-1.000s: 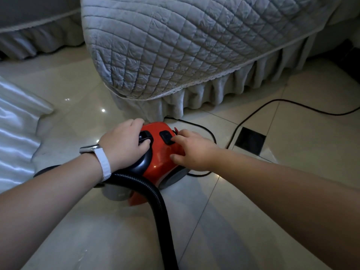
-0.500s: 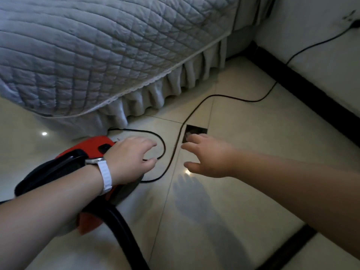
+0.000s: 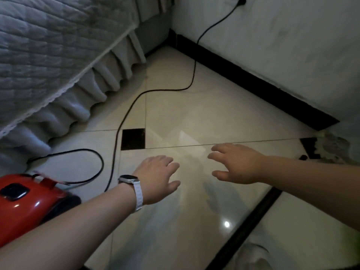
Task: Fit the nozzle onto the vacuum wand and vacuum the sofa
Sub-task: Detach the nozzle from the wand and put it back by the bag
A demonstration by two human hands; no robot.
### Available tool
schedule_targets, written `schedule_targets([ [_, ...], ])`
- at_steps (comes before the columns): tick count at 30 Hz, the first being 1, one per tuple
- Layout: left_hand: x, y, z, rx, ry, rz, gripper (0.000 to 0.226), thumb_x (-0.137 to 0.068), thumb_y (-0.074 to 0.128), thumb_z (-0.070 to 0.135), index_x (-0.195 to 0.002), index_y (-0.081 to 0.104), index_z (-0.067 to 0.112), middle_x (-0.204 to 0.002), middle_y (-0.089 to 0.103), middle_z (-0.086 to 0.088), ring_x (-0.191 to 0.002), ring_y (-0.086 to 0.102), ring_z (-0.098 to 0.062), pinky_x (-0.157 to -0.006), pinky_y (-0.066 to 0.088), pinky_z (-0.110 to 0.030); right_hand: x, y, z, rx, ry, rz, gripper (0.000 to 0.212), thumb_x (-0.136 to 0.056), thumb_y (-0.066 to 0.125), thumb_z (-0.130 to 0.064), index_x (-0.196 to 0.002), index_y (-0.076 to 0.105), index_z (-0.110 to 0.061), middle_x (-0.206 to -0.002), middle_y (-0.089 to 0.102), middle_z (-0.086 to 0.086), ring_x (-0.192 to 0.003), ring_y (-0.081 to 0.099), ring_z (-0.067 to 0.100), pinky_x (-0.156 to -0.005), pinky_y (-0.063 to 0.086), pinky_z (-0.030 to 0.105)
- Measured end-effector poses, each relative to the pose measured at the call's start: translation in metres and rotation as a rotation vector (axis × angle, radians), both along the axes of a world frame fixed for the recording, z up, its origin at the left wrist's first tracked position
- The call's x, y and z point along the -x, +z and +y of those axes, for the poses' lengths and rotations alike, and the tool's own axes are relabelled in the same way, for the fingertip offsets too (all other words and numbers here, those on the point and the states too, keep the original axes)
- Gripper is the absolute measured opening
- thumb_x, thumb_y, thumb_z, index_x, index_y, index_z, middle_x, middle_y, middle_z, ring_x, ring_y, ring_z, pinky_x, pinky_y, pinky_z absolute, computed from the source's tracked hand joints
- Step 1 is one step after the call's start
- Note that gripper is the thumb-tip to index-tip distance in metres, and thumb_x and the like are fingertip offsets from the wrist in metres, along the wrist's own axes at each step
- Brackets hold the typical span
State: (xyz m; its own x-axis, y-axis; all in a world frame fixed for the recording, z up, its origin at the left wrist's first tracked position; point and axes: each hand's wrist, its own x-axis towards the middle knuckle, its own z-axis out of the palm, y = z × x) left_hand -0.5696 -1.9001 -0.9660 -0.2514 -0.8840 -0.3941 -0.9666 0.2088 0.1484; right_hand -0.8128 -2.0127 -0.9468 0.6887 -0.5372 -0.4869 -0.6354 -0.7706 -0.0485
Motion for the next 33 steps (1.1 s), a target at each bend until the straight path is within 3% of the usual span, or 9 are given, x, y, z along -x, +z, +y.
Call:
schedule_targets([
  [2, 0.026, -0.013, -0.016, 0.013, -0.023, 0.028, 0.058, -0.099, 0.037, 0.058, -0.147, 0.040, 0.025, -0.153, 0.041, -0.002, -0.138, 0.038, -0.024, -0.113, 0.029, -0.038, 0.028, -0.013, -0.011, -0.016, -0.066, 0.005, 0.065, -0.096, 0.041, -0.062, -0.150, 0.038, -0.026, -0.159, 0.032, 0.002, -0.143, 0.035, 0.023, -0.113, 0.034, 0.036],
  [9, 0.120, -0.049, -0.056, -0.057, -0.129, 0.082, 0.065, -0.100, 0.030, 0.061, -0.156, 0.027, 0.027, -0.163, 0.027, -0.002, -0.148, 0.025, -0.024, -0.119, 0.020, -0.038, 0.128, -0.040, -0.039, -0.024, -0.230, 0.018, 0.069, -0.093, 0.032, -0.067, -0.149, 0.039, -0.026, -0.156, 0.035, 0.003, -0.139, 0.038, 0.025, -0.112, 0.035, 0.039],
  [14, 0.195, -0.067, -0.062, -0.153, -0.259, 0.154, 0.095, -0.076, -0.002, 0.068, -0.156, 0.027, 0.027, -0.163, 0.028, -0.002, -0.148, 0.025, -0.022, -0.118, 0.020, -0.037, 0.219, -0.067, -0.023, -0.107, -0.327, 0.121, 0.072, -0.091, 0.033, -0.068, -0.148, 0.039, -0.026, -0.152, 0.039, 0.003, -0.133, 0.042, 0.023, -0.107, 0.037, 0.035],
  [19, 0.254, -0.094, -0.063, -0.207, -0.330, 0.202, 0.064, -0.100, 0.033, 0.058, -0.155, 0.028, 0.024, -0.162, 0.029, -0.004, -0.148, 0.025, -0.024, -0.118, 0.022, -0.038, 0.272, -0.083, -0.005, -0.181, -0.358, 0.204, 0.066, -0.091, 0.049, -0.061, -0.146, 0.040, -0.025, -0.142, 0.042, 0.002, -0.127, 0.043, 0.022, -0.104, 0.039, 0.036],
  [27, 0.298, -0.128, -0.058, -0.222, -0.381, 0.186, 0.066, -0.091, 0.020, 0.059, -0.136, 0.048, 0.020, -0.135, 0.054, -0.002, -0.123, 0.050, -0.024, -0.101, 0.041, -0.037, 0.292, -0.124, -0.001, -0.082, -0.285, 0.210, 0.052, -0.086, 0.058, -0.037, -0.133, 0.050, -0.017, -0.134, 0.046, 0.009, -0.118, 0.046, 0.028, -0.094, 0.043, 0.039],
  [33, 0.306, -0.142, -0.048, -0.245, -0.308, 0.226, 0.043, -0.097, 0.042, 0.048, -0.129, 0.052, 0.020, -0.128, 0.054, -0.003, -0.120, 0.047, -0.025, -0.096, 0.039, -0.036, 0.284, -0.140, -0.028, -0.042, -0.194, 0.283, 0.029, -0.094, 0.053, -0.027, -0.123, 0.052, -0.019, -0.126, 0.049, 0.009, -0.113, 0.048, 0.029, -0.096, 0.038, 0.042],
])
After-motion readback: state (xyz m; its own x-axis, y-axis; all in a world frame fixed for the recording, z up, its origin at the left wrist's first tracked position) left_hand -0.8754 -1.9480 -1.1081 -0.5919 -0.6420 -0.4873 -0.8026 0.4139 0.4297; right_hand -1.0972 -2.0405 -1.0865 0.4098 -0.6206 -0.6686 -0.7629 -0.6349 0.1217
